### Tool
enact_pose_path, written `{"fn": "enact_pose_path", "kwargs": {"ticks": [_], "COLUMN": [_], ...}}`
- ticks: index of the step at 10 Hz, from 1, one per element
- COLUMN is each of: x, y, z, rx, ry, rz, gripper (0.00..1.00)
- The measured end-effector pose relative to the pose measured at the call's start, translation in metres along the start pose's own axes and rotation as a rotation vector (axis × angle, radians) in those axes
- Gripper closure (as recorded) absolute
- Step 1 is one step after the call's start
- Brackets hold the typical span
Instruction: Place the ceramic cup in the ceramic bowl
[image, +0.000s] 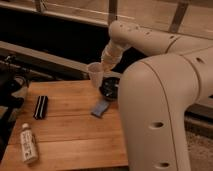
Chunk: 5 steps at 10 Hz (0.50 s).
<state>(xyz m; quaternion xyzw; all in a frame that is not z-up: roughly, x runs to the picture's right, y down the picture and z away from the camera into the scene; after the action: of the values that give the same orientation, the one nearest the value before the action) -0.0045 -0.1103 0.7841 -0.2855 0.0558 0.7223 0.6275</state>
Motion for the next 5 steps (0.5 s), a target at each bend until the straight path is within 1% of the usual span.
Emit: {"fn": "enact_pose_path", "kwargs": {"ticks": [1,4,5], "x": [-0.004,-0.029,-0.033], "y": [-0.001,-0.025,-0.029], "z": [-0.003,-0.015,-0.019], "rx": [-0.025,-0.096,-0.106], "ry": [-0.009,-0.041,-0.052], "rz": [0.020,0.088,0.101], "gripper": [1.00,1.00,1.00]}}
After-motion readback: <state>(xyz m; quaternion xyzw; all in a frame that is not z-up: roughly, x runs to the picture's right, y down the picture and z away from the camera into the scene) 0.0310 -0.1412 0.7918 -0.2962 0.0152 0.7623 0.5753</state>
